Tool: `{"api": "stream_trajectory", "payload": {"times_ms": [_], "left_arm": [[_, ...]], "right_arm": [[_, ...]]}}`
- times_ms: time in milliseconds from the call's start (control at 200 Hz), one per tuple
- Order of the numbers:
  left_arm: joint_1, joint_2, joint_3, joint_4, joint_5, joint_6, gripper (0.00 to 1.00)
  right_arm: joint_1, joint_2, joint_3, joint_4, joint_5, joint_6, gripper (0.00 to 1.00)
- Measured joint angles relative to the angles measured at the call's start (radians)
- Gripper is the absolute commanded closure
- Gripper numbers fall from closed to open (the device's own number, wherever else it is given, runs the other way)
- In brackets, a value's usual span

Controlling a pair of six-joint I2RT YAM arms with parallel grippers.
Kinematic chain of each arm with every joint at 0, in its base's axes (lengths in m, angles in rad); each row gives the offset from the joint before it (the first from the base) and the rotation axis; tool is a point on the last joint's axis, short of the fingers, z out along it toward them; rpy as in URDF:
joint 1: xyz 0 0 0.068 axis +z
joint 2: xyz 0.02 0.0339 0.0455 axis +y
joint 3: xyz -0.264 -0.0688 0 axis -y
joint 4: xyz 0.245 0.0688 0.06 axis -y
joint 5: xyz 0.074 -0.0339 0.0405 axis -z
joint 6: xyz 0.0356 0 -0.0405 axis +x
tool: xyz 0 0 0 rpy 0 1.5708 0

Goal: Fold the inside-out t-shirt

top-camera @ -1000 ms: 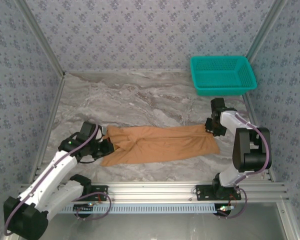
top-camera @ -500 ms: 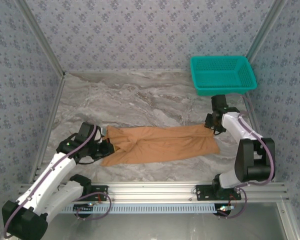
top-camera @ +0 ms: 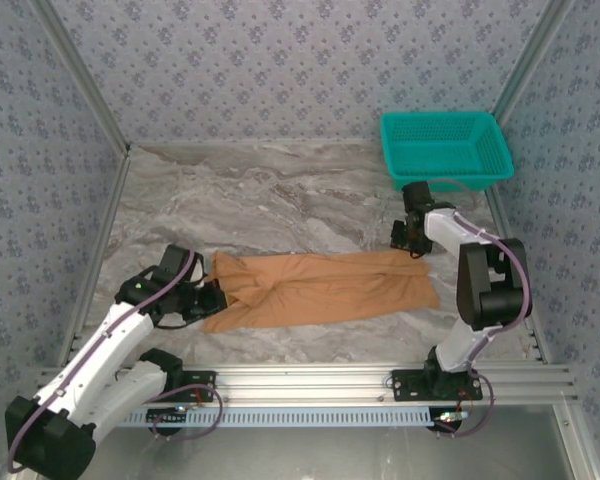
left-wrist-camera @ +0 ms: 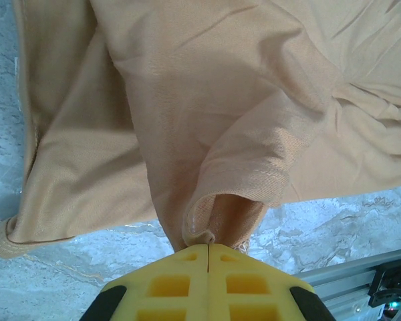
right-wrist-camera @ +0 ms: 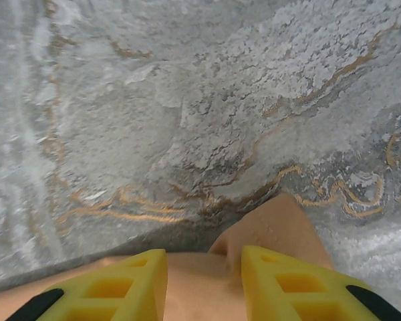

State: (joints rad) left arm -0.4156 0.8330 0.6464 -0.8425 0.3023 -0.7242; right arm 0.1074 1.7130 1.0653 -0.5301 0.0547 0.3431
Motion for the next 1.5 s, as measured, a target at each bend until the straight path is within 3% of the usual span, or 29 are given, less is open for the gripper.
{"api": "stream_trajectory", "payload": {"times_ms": [275,485,620,839,1314,1499], "left_arm": [[-0.028,-0.001,-0.001,-0.001,-0.004,-0.016,1.00],[-0.045,0.000,-0.011,0.000,-0.029,-0.030,1.00],[-0.045,0.007,-0.015,0.002,-0.032,-0.030,1.00],[-0.045,0.014,-0.015,0.007,-0.034,-0.029,1.00],[-0.045,0.013,-0.023,0.013,-0.038,-0.030,1.00],[-0.045,0.011,-0.030,0.018,-0.045,-0.033,1.00]], "right_arm": [[-0.061,0.058,0.052,-0.019,0.023,0.008,0.61],[-0.012,-0.092,-0.021,-0.016,0.027,0.007,0.59],[0.048,-0.182,-0.095,-0.023,0.011,0.008,0.63],[0.079,-0.135,-0.126,-0.062,-0.008,0.014,0.70],[0.111,-0.166,-0.231,-0.135,-0.018,0.034,0.73],[0.138,-0.203,-0.214,-0.145,0.028,0.032,0.64]]}}
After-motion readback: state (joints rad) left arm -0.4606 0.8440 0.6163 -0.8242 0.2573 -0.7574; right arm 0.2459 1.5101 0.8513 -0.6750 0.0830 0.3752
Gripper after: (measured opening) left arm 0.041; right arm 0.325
